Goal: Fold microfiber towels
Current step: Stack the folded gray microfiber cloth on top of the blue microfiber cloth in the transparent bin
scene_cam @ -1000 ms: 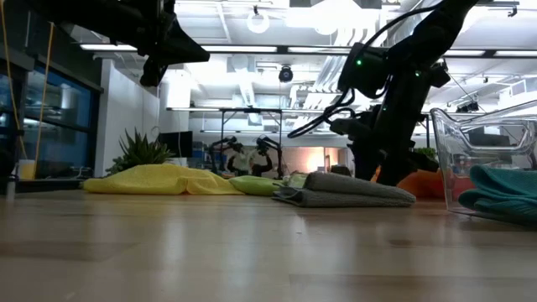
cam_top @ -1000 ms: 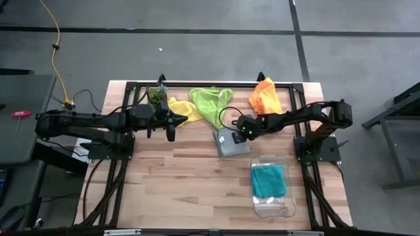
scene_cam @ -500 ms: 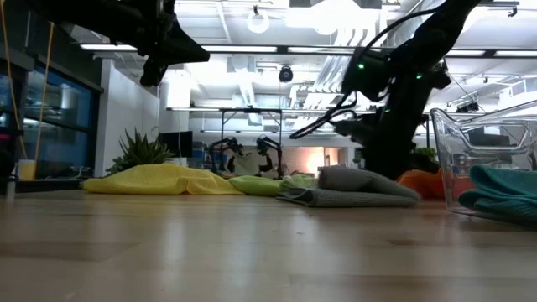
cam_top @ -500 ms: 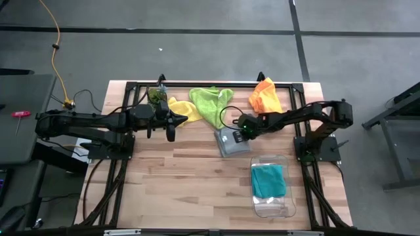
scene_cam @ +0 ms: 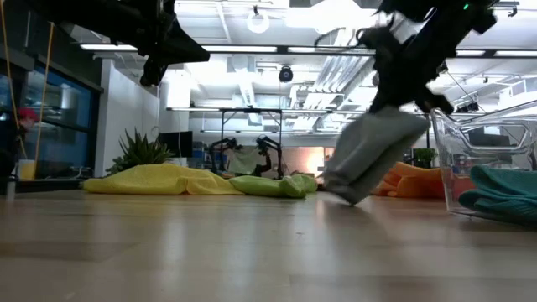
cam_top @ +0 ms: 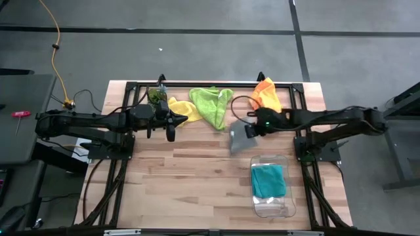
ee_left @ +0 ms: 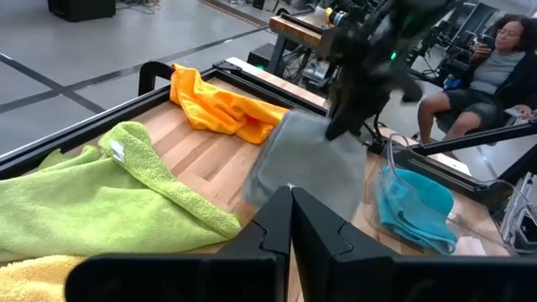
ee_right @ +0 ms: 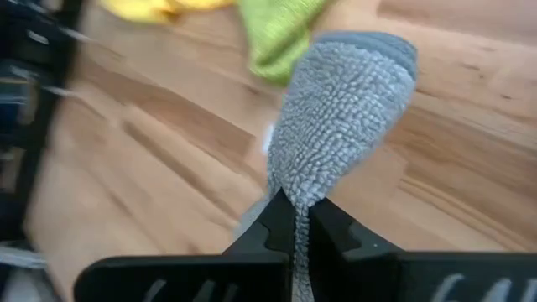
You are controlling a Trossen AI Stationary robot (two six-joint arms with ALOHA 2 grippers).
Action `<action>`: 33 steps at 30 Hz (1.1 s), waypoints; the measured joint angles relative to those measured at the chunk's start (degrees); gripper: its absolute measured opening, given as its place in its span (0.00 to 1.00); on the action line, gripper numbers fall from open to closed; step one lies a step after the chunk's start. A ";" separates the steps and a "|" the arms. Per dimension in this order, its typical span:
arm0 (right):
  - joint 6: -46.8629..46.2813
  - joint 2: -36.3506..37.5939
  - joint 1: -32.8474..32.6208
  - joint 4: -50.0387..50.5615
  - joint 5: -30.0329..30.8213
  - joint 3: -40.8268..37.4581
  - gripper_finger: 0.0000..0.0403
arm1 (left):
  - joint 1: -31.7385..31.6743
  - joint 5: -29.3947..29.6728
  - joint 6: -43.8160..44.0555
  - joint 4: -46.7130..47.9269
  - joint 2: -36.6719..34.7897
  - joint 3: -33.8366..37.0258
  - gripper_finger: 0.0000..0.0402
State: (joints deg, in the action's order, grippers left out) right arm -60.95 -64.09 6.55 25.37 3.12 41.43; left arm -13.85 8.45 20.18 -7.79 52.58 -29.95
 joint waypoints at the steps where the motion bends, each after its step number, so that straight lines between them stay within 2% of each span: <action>1: -0.54 1.44 -0.37 0.34 0.41 0.23 0.00 | 0.00 0.00 -0.30 0.00 0.00 0.00 0.00; 7: 0.77 7.40 -3.17 7.96 1.02 8.07 0.00 | 0.00 0.04 -1.40 -0.17 0.01 0.00 0.00; 11: 1.70 8.38 -7.83 22.16 0.87 18.30 0.00 | 0.00 0.04 -1.39 -0.17 0.00 0.00 0.00; 14: -1.27 8.39 -12.70 33.57 1.01 25.49 0.00 | 0.00 0.04 -1.38 -0.22 0.02 0.00 0.00; 19: -12.10 8.39 -23.08 41.93 3.33 30.57 0.00 | 0.00 0.06 -1.37 -0.27 0.00 0.00 0.00; 30: -40.68 5.20 -48.36 43.40 3.98 29.82 0.00 | 0.00 0.08 -1.35 -1.81 0.00 0.00 0.00; 33: -48.06 2.14 -54.12 45.07 6.95 29.79 0.00 | 0.00 0.12 -1.34 -2.95 0.00 0.00 0.00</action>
State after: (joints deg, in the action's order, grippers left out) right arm -109.01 -61.95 -47.57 70.44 10.07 71.21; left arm -13.85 8.58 18.84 -10.74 52.58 -29.95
